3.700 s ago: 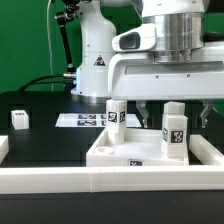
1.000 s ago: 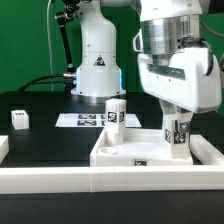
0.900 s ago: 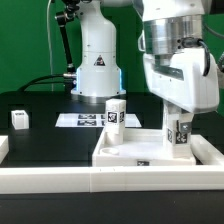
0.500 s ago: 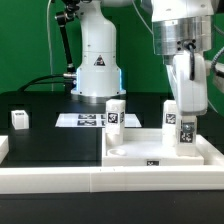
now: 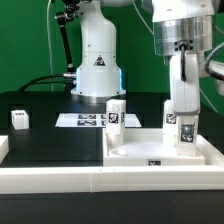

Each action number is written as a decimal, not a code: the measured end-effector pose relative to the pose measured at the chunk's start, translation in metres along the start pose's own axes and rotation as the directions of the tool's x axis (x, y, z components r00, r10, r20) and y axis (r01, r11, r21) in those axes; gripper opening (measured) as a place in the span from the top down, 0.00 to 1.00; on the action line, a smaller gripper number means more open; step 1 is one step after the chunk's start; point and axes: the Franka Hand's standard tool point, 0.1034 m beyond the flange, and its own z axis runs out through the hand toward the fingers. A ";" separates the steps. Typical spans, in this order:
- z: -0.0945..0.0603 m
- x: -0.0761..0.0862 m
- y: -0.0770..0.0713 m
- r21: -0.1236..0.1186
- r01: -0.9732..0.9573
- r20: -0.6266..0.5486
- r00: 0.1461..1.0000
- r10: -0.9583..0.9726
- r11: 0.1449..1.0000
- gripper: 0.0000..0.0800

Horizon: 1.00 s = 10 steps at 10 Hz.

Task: Assemble square table

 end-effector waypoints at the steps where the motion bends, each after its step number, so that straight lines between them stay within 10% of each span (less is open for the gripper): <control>1: 0.000 0.001 0.000 -0.009 0.088 0.000 0.996 -0.088 0.996 0.26; 10: 0.001 0.001 0.006 -0.043 0.716 -0.002 0.697 -0.717 0.697 0.19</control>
Offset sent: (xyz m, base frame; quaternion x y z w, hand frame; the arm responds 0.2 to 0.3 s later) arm 0.0000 0.0000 0.0000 0.0000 0.0000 -0.1938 0.9810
